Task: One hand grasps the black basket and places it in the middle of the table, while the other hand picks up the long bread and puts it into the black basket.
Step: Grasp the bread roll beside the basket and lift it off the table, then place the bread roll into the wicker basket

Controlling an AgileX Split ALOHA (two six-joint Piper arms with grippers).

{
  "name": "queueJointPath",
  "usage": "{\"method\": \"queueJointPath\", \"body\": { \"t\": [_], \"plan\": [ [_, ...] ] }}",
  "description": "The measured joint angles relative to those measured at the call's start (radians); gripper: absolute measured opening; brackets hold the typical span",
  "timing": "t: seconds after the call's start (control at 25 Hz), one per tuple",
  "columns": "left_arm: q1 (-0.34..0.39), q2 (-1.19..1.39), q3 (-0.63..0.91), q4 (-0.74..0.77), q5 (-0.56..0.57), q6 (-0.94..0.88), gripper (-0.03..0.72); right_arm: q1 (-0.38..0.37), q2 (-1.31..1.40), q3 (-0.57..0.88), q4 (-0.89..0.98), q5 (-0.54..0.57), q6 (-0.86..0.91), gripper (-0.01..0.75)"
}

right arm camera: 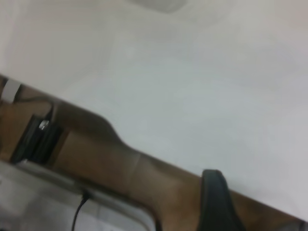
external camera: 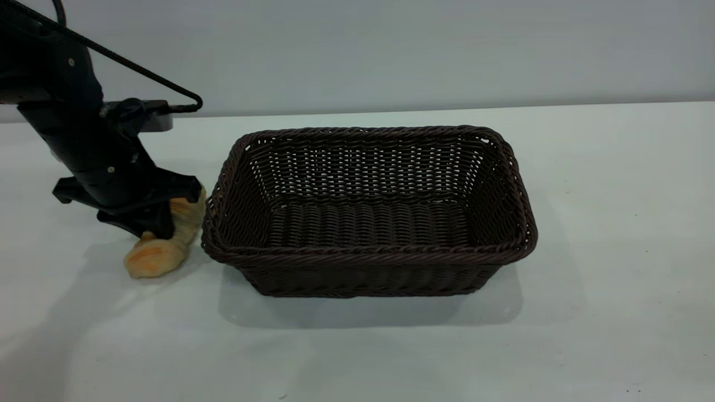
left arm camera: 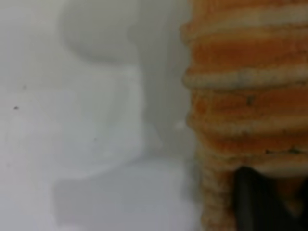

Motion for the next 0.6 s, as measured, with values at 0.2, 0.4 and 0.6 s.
{"method": "queueJointPath", "body": {
  "t": [0.2, 0.4, 0.6],
  "plan": [
    [0.01, -0.103, 0.01, 0.113, 0.075, 0.0, 0.089, 0.0, -0.109, 0.024, -0.04, 0.011, 0.012, 0.483],
    [-0.007, -0.321, 0.01, 0.141, 0.074, 0.041, 0.088, 0.0, -0.163, 0.038, -0.067, 0.013, 0.015, 0.483],
    [-0.131, -0.433, 0.01, 0.144, 0.075, 0.066, 0.088, 0.0, -0.165, 0.041, -0.07, 0.013, 0.018, 0.483]
  ]
}}
